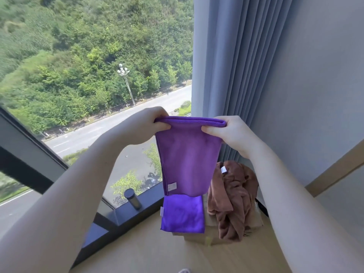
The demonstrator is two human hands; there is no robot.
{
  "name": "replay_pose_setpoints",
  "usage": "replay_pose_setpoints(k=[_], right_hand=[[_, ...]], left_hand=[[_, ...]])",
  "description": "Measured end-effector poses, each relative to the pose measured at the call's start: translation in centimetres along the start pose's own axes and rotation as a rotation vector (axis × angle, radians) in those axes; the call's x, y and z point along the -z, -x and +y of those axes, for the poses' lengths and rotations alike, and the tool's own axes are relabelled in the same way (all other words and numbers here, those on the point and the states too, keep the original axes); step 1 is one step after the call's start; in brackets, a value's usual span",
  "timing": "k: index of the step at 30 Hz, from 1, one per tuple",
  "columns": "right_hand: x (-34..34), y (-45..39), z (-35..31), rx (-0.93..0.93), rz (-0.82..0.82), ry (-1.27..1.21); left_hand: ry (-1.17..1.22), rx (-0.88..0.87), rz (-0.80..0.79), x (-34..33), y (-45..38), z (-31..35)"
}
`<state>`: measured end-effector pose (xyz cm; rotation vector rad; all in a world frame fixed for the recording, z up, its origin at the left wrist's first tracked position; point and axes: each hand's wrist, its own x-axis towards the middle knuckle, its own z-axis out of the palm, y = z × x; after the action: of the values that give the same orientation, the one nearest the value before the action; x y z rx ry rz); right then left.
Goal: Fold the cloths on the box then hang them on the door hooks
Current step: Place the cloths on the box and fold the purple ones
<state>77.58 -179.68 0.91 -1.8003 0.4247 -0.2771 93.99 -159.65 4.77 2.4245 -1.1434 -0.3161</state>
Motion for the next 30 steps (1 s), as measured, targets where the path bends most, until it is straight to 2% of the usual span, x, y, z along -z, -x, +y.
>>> replay_pose_setpoints(k=[10,21,24,30], right_hand=[[-2.8,4.3,4.6,-0.167,-0.207,0.037],[-5.9,5.1,6.1,-0.315,-0.198,0.118],[-6.0,5.2,5.9,-0.335,-0.229,0.174],[-5.4,6.0,4.7,-0.392,-0.349,0.107]], left_hand=[[0.117,0.056,-0.183,-4.7,5.8,-4.0],[0.298,0.115,-0.291,-7.4,7.4,-7.3],[0.281,0.085,-0.357,-7.1,7.6,-8.1],[0.296,0.011,-0.515,-5.6,8.6,-7.8]])
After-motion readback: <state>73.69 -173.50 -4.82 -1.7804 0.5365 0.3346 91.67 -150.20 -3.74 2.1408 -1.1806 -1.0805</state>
